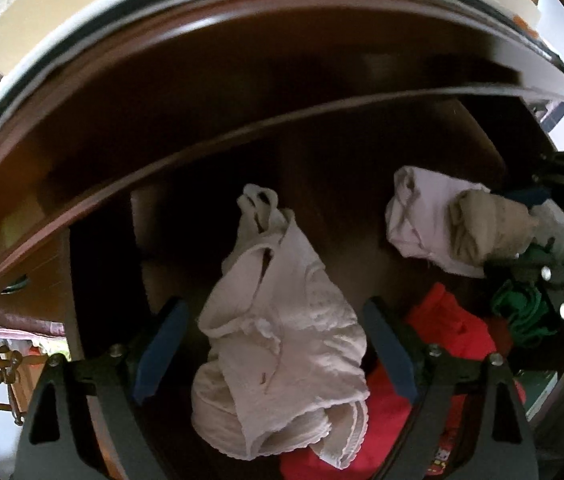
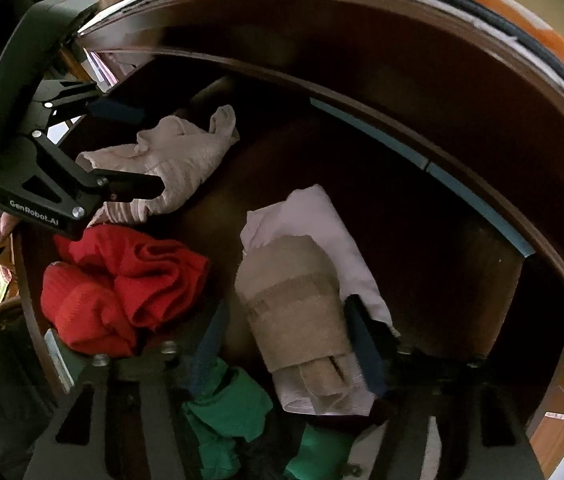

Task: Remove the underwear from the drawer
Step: 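Lower both tools back down into the open clothes drawer, then grasp beige underwear with the left tool while the right tool grasps a tan sock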

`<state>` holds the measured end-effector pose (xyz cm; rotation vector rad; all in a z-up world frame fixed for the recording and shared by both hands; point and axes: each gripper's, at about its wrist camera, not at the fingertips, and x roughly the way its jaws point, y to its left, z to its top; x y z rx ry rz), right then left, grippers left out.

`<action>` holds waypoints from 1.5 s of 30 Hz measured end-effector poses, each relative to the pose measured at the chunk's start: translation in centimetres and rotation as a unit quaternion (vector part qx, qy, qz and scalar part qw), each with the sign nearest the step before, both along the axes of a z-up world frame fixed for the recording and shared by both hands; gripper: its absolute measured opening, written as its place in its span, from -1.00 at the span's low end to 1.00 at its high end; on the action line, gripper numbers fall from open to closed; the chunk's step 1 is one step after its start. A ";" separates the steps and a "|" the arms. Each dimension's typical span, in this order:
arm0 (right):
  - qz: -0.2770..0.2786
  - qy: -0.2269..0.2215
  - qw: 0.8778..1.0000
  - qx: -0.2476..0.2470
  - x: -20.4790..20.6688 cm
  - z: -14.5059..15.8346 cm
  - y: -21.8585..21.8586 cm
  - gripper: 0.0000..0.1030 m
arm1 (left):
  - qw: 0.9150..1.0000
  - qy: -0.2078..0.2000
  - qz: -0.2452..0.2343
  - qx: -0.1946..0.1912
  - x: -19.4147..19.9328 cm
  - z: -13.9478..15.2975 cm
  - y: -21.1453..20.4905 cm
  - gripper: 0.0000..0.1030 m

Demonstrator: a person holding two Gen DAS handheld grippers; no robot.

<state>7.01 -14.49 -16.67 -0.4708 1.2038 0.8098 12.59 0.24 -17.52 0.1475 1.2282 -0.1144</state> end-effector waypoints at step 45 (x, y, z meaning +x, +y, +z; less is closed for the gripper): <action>0.030 -0.086 0.991 0.096 -3.0 1.1 0.2 -0.45 | 0.988 -0.138 -0.035 -0.056 -6.4 3.5 3.1 -0.85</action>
